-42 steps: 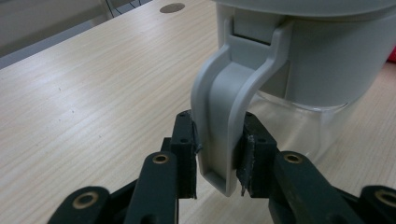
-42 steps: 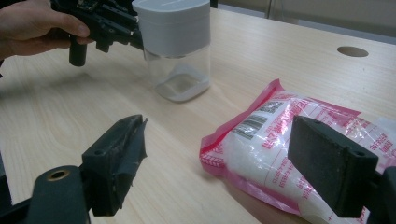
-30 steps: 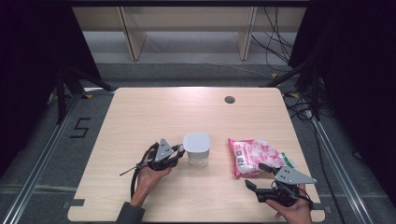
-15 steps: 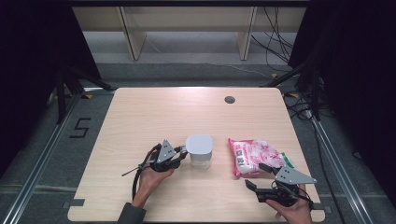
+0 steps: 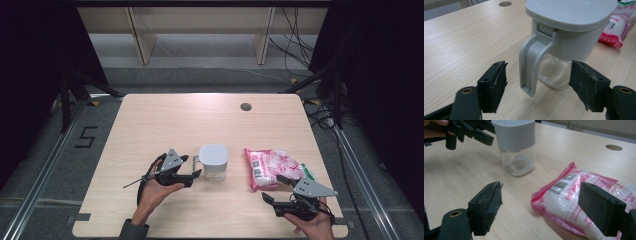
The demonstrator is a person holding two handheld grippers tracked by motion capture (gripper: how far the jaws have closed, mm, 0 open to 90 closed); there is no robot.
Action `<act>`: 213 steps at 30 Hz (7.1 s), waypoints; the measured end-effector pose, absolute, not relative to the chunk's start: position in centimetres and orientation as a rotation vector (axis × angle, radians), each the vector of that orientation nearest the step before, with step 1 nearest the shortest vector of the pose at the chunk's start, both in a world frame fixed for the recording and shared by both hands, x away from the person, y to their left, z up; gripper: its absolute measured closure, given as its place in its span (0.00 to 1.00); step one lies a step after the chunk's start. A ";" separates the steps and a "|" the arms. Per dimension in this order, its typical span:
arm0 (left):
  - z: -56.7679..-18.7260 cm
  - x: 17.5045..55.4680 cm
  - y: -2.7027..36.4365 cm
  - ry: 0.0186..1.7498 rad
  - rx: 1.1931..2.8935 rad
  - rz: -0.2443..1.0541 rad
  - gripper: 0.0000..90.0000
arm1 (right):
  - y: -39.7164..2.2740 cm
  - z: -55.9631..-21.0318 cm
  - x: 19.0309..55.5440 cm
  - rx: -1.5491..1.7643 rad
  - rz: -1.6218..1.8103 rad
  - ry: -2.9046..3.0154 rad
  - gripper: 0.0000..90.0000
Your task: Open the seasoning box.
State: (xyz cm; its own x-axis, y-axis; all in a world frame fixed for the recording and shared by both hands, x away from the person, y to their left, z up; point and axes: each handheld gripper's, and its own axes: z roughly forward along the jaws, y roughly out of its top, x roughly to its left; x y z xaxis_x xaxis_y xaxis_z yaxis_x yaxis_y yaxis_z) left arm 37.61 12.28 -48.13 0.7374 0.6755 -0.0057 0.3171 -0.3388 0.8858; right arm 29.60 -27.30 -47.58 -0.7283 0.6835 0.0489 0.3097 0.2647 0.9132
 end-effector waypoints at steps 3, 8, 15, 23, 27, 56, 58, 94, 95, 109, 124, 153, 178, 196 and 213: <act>-47.6 37.5 12.6 0.737 1.947 0.472 0.29 | -27.2 -47.5 29.4 0.928 1.430 2.192 0.23; -46.4 37.1 12.8 0.741 1.914 0.472 0.33 | -27.2 -47.6 29.7 0.886 1.422 2.181 0.24; -45.4 36.5 12.7 0.741 1.859 0.499 0.44 | -27.2 -47.6 29.7 0.905 1.434 2.190 0.23; -44.9 36.5 13.0 0.718 1.781 0.536 0.88 | -27.2 -47.6 29.7 0.919 1.429 2.191 0.23; -45.0 37.0 12.9 0.715 1.746 0.544 0.96 | -27.1 -47.6 29.5 0.945 1.437 2.200 0.23; -45.3 38.3 11.2 0.687 1.753 0.529 0.99 | -26.6 -47.8 30.0 0.894 1.438 2.197 0.26; -45.3 38.3 11.3 0.686 1.750 0.525 0.99 | -26.5 -47.7 30.0 0.888 1.430 2.192 0.28; -45.6 38.3 11.6 0.702 1.739 0.533 0.99 | -18.7 -46.1 37.1 0.715 1.530 2.178 1.00; -45.6 38.3 11.7 0.701 1.739 0.533 0.99 | -18.7 -46.1 37.1 0.715 1.530 2.178 1.00; -45.7 38.4 11.7 0.693 1.740 0.539 0.99 | -16.7 -45.5 37.7 0.676 1.529 2.205 1.00; -45.1 37.1 13.3 0.740 1.753 0.473 0.54 | -15.3 -44.6 37.8 0.667 1.554 2.199 1.00; -49.7 32.0 14.9 0.877 1.842 0.489 0.32 | -11.5 -43.8 37.3 0.544 1.596 2.195 0.99; -50.0 32.1 15.3 0.899 1.822 0.463 0.32 | -22.7 -46.4 35.9 0.776 1.332 2.208 1.00; -50.1 32.1 15.4 0.898 1.832 0.458 0.31 | -22.3 -49.4 35.9 0.775 1.091 2.410 1.00; -50.0 32.1 15.7 0.884 1.823 0.465 0.31 | -25.2 -49.3 34.6 0.867 1.084 2.401 1.00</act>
State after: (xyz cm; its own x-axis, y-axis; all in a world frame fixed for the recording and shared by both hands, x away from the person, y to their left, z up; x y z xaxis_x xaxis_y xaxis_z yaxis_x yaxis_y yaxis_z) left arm 32.11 15.67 -49.99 0.6569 0.7497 -0.0800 0.3592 -0.2179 0.9075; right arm 34.63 -25.17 -49.31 -0.7441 0.6638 -0.0752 0.3826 0.5157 0.7666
